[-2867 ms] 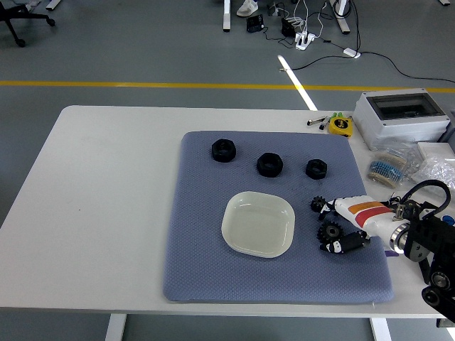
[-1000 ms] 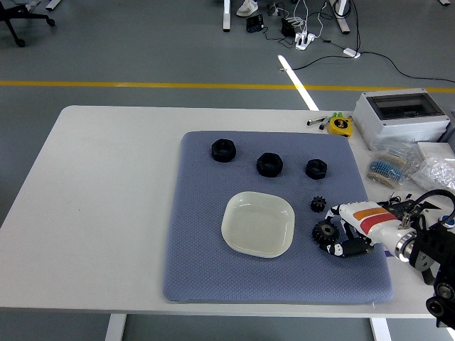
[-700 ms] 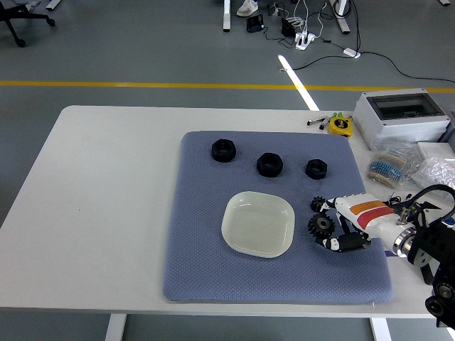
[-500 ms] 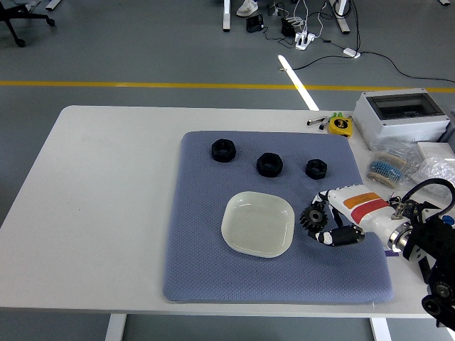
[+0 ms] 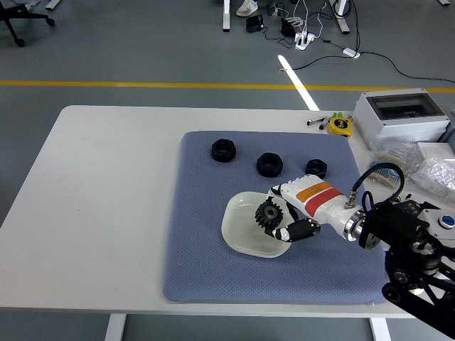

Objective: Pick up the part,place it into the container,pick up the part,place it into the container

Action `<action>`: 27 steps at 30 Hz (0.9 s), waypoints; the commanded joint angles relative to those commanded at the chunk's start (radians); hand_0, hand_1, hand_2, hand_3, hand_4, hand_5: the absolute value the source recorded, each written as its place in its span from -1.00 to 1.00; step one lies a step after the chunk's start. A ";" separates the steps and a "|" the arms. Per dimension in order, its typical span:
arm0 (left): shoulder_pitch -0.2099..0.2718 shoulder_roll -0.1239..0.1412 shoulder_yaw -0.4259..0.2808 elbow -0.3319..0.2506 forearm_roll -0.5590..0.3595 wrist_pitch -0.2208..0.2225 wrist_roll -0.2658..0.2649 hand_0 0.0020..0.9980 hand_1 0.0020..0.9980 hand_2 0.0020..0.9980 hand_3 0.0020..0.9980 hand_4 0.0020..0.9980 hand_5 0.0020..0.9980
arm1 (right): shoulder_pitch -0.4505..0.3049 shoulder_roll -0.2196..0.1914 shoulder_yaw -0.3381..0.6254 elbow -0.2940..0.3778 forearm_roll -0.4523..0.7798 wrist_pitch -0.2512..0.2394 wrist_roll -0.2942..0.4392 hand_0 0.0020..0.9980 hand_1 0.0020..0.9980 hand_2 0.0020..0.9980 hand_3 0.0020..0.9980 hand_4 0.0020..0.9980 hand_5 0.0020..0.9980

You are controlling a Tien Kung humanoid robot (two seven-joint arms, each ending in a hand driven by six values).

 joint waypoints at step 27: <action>0.014 0.000 -0.047 0.000 0.053 -0.004 0.016 0.37 0.29 0.35 0.12 0.27 0.18 | 0.050 0.086 0.073 -0.124 -0.056 -0.018 0.040 -0.18 0.20 0.42 0.90 1.00 0.03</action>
